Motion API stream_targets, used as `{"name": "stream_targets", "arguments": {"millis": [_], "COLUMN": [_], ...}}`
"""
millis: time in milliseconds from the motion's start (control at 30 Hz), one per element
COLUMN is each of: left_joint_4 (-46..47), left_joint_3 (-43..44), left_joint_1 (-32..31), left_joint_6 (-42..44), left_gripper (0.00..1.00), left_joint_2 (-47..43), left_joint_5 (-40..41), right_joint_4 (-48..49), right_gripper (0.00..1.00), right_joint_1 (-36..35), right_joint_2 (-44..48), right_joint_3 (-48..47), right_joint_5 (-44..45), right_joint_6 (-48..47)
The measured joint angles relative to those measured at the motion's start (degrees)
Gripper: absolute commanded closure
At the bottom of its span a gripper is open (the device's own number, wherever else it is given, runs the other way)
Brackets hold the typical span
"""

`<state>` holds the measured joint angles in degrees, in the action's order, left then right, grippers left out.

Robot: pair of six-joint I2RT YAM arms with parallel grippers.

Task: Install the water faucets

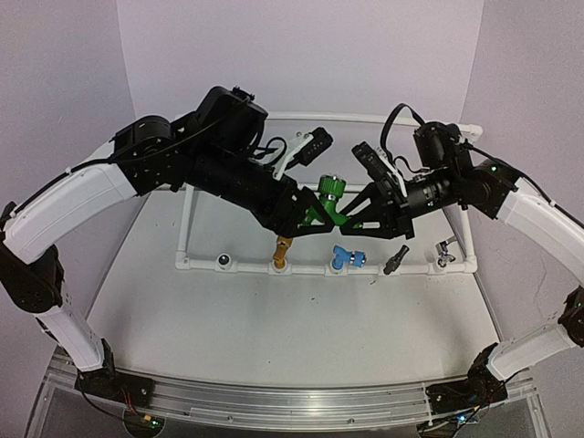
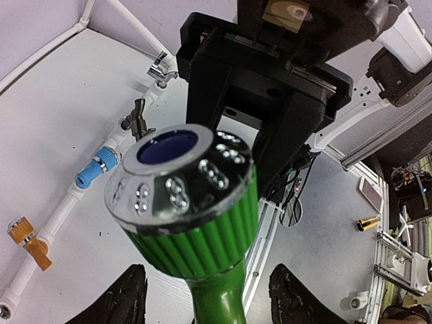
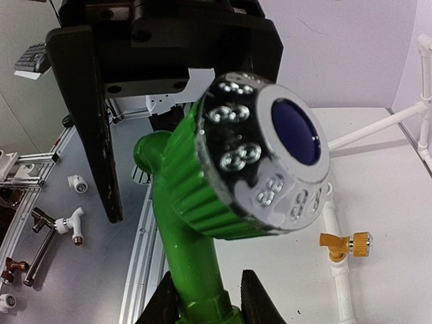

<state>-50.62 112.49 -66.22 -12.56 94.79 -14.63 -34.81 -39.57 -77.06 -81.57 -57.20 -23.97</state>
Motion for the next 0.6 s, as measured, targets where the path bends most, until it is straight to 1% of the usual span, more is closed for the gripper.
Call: {"name": "stream_targets", "arguments": {"millis": [267,367,467,500,567,600], "left_joint_4": [1.0,1.2,1.2,1.1,0.7,0.6], "left_joint_3": [1.2,1.8,1.8,2.0,2.4,2.6], "left_joint_1": [0.0,0.0,0.0,0.0,0.2,0.4], "left_joint_6": [0.7,0.5,0.4,0.3,0.0,-0.2], "left_gripper": [0.51,0.58,0.72,0.77,0.85,0.90], "left_joint_2": [1.4,2.0,2.2,2.3,2.5,2.6], "left_joint_5": [-0.4,-0.5,-0.8,-0.9,-0.9,-1.1], "right_joint_4": [0.0,0.0,0.0,0.0,0.2,0.4], "right_gripper": [1.00,1.00,0.99,0.96,0.79,0.68], "right_joint_1": [-0.3,-0.5,-0.5,-0.6,-0.6,-0.6], "right_joint_2": [0.0,0.0,0.0,0.0,0.0,0.0], "right_joint_3": [0.3,0.3,0.3,0.4,0.4,0.4], "right_joint_5": [-0.8,-0.8,-0.7,-0.6,-0.1,0.1], "right_joint_6": [-0.4,-0.5,-0.6,-0.6,-0.9,-0.9]}}
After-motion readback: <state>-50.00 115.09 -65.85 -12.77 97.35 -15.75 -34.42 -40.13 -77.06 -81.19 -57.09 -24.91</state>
